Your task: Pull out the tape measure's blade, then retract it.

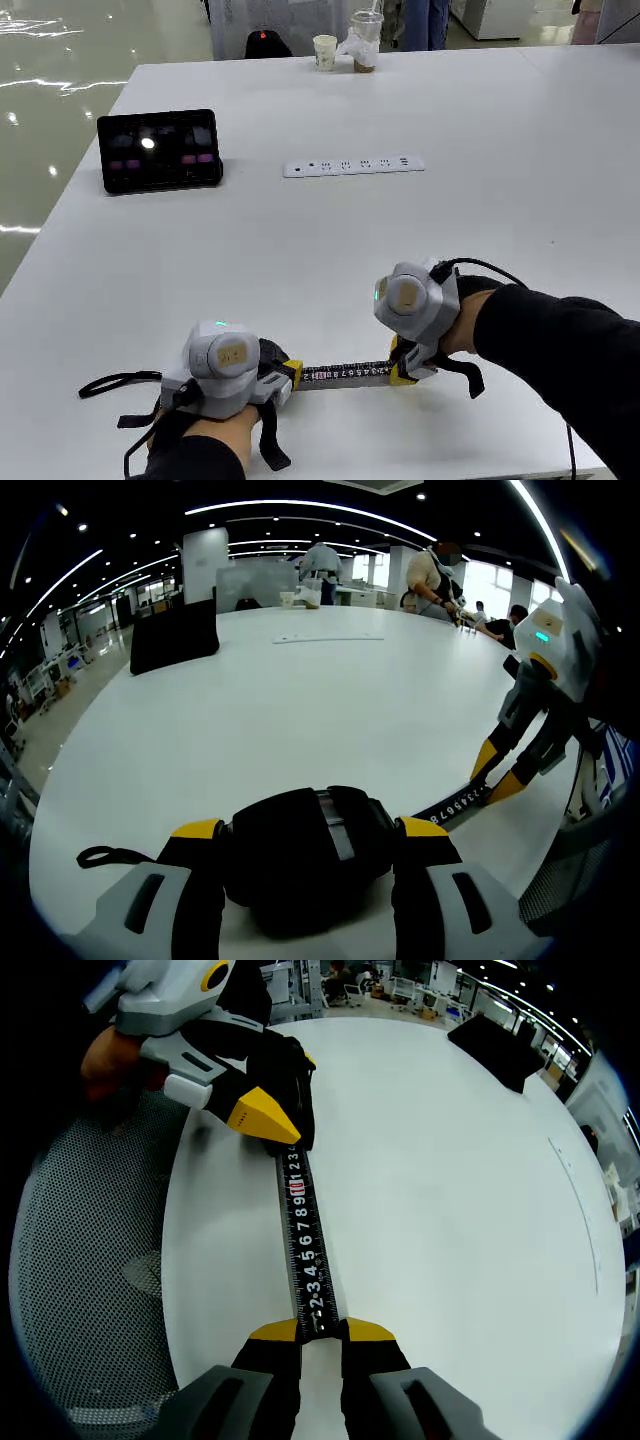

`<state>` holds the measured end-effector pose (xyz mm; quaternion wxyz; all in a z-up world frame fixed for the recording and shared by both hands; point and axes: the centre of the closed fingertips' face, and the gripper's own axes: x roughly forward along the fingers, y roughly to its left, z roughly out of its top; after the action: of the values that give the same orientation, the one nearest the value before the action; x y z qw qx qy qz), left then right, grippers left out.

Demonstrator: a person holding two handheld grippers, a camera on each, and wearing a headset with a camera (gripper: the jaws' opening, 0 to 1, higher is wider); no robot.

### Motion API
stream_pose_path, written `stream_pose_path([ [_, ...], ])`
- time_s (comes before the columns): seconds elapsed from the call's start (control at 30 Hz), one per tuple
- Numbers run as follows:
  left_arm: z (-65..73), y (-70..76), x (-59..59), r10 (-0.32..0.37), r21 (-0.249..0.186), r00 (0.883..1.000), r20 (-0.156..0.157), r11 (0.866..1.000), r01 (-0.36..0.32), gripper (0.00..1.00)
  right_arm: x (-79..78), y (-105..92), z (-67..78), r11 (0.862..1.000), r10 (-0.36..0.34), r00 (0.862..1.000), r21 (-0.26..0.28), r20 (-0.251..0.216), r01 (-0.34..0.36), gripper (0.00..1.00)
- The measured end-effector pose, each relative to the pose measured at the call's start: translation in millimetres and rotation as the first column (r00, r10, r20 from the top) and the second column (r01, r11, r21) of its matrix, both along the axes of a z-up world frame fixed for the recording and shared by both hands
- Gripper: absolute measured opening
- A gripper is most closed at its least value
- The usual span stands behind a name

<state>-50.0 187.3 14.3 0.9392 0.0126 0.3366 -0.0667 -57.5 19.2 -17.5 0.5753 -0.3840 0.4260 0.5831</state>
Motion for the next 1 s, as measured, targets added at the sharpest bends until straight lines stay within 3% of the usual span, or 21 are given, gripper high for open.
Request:
stream_pose_path([
  [1.0,0.2,-0.7,0.3,0.000,0.001,1.000,0.000,1.000,0.000,0.63,-2.0,16.3,-0.3,1.000,0.002,1.000,0.003,0.009,-0.002,0.12],
])
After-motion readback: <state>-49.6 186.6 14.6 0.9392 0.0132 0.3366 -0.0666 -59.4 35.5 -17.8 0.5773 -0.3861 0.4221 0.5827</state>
